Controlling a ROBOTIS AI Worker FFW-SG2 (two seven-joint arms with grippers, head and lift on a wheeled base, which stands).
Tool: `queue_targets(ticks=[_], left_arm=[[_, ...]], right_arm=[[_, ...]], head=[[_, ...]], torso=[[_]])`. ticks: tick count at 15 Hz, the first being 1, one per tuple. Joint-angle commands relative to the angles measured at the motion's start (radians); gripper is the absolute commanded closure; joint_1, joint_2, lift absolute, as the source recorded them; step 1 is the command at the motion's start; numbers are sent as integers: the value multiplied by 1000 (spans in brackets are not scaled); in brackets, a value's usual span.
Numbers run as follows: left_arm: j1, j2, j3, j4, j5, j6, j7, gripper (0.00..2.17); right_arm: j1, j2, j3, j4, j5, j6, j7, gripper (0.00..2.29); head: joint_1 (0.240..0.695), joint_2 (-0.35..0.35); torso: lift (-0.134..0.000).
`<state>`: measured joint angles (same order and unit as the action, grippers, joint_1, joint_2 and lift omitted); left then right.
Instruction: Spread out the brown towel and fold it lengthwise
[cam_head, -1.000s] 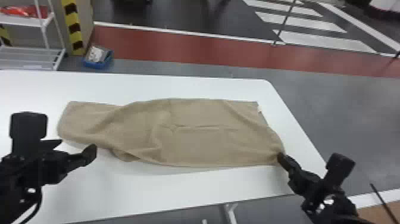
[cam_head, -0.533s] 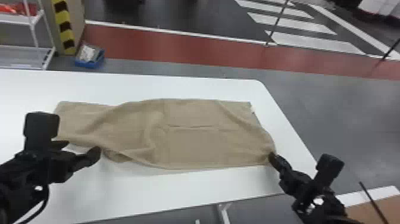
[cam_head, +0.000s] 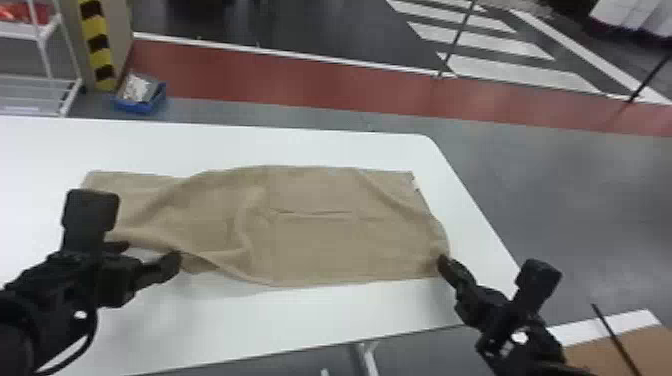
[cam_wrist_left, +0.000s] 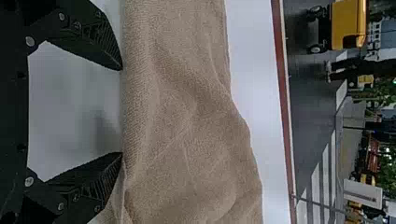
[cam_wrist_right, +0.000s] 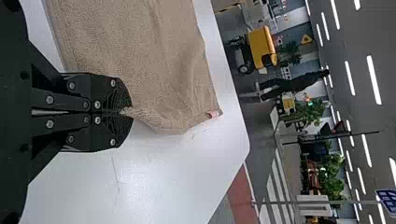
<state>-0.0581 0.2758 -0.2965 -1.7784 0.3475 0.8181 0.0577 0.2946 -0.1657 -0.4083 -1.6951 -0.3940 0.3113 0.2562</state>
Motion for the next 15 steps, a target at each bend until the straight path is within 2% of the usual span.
queue_targets(ticks=[1, 4, 7, 12, 15], left_arm=[[-12, -9, -3, 10, 4, -3, 2, 275], [-54, -43, -12, 53, 11, -33, 4, 275], [-129, -78, -62, 128, 8, -101, 8, 275], [-246, -164, -176, 298, -2, -263, 14, 275], [-312, -236, -247, 401, -38, -313, 11, 272]], right_arm=[[1, 0, 3, 2, -2, -5, 1, 1663], [5, 0, 9, 8, -2, -27, 3, 1663], [5, 3, 37, 11, 0, -36, 1, 1663], [5, 14, 65, 11, 3, -39, 1, 1663], [5, 20, 89, 11, 0, -48, 1, 1663]], head=[[695, -321], [695, -326], [695, -330], [695, -350], [695, -350]], torso=[[-120], [-120], [-120], [-120], [-120]])
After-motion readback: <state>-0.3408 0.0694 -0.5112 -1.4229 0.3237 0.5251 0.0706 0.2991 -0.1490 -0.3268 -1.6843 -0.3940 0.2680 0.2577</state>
